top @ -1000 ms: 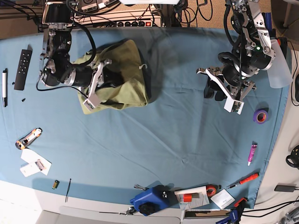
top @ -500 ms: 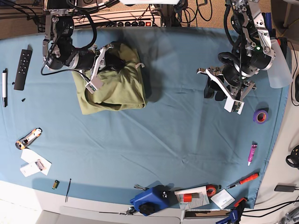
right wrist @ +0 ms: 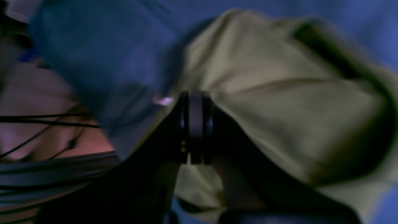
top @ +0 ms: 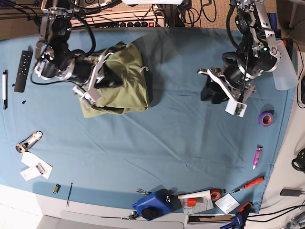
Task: Layout the t-shirt on the table in an organized manner, then fold the t-shirt properly
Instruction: 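Withdraw the right gripper and move the left gripper to the shirt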
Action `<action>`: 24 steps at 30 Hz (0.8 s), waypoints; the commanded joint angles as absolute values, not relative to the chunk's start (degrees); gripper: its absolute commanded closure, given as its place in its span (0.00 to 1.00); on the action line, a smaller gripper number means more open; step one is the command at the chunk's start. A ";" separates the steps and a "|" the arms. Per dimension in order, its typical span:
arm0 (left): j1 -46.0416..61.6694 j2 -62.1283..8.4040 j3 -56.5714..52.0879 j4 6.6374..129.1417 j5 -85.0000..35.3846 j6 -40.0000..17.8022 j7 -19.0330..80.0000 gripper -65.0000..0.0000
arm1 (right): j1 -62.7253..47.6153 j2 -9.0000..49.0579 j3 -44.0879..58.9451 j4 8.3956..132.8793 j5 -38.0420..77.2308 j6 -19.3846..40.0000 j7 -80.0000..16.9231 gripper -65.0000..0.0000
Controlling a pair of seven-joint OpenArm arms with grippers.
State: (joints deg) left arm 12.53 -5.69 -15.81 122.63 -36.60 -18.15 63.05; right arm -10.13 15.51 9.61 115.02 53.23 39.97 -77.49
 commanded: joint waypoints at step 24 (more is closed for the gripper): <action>12.12 0.36 14.50 109.71 -28.25 -9.87 52.40 0.54 | -9.56 16.08 30.81 118.39 12.97 32.10 -63.05 1.00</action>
